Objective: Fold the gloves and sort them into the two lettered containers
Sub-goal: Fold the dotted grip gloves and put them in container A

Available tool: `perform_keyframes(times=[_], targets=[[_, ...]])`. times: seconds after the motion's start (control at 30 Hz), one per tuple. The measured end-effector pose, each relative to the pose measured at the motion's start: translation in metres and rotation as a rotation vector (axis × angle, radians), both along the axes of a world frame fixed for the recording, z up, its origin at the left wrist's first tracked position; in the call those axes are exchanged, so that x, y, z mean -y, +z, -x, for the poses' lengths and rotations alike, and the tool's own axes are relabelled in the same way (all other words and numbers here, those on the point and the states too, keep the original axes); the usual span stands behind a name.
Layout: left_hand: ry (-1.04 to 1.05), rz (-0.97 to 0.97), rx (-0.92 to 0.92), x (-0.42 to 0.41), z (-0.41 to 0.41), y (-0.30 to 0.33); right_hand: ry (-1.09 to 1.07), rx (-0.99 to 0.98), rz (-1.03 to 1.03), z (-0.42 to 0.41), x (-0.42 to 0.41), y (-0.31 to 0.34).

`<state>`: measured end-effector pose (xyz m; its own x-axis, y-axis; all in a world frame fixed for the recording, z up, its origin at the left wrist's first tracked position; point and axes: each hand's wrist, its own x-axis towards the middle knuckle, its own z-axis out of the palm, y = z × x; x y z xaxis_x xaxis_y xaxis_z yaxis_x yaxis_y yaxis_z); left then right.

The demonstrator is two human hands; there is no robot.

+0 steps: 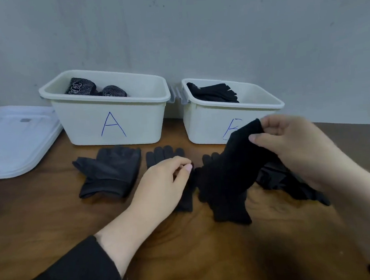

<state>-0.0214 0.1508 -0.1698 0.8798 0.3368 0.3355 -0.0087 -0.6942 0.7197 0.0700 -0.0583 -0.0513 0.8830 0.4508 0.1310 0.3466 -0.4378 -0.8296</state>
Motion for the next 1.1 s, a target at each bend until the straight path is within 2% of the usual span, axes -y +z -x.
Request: perform_keyframes(times=[0.1,0.2,0.4,0.47,0.57,0.7,0.77,0.87,1.0,1.1], targets=[[0.024,-0.016,-0.049,-0.005,-0.006,-0.009,0.033,0.126,0.224,-0.025,-0.01,0.024],[0.029,0.019,-0.05,-0.004,-0.008,-0.011,0.016,0.337,0.46,-0.051,-0.02,0.04],[0.048,0.062,-0.047,-0.005,-0.009,-0.011,-0.09,0.62,0.223,-0.05,-0.015,0.041],[0.046,0.057,-0.041,-0.005,-0.009,-0.011,-0.029,0.644,0.223,-0.035,-0.009,0.015],[0.041,0.023,-0.027,-0.004,-0.007,-0.011,0.093,0.703,0.328,-0.01,0.003,-0.055],[0.003,-0.105,0.001,0.0,-0.007,-0.009,0.247,0.54,0.353,0.015,0.023,-0.131],[-0.061,-0.219,-0.042,0.003,-0.007,-0.01,0.223,0.469,0.288,0.018,0.029,-0.139],[-0.167,-0.318,-0.141,0.006,-0.007,-0.015,0.216,0.466,0.284,0.016,0.027,-0.138],[-0.203,-0.363,-0.203,0.006,-0.01,-0.017,0.189,0.544,0.282,0.021,0.025,-0.132],[-0.209,-0.414,-0.197,0.006,-0.011,-0.019,0.249,0.585,0.341,0.024,0.026,-0.131]])
